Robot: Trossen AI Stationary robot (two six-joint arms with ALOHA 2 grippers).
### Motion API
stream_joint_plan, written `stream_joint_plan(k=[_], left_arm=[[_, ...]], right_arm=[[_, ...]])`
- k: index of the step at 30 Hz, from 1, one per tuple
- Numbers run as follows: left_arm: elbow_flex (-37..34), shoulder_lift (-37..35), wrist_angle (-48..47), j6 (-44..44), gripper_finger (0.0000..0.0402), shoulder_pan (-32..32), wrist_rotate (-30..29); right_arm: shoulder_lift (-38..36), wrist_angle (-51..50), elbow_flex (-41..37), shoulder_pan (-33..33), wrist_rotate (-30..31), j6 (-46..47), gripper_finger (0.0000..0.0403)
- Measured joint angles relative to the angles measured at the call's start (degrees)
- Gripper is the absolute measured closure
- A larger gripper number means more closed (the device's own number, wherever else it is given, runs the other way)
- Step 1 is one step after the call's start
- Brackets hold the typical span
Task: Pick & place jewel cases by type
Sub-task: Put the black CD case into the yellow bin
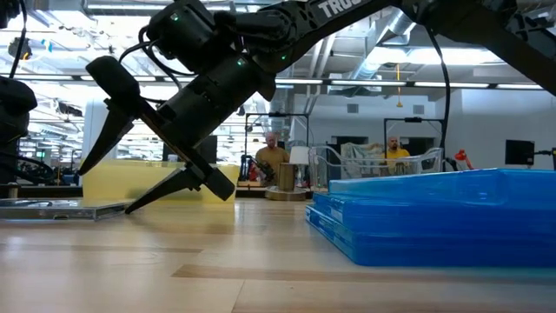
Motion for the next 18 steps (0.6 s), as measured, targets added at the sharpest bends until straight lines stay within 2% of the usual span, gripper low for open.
stream_joint_plan(k=[10,18], left_arm=[[0.0,0.0,-0.4,2.1,0.0402,0.0,0.2],[0.0,-0.1,-0.8,4.0,0.0401,0.0,0.2]], right_arm=[[-0.2,0.1,0.1,-0.3,-1.6,1.4,0.0142],[0.1,-3.2,3.5,-0.3,-5.8,1.7,0.0143]])
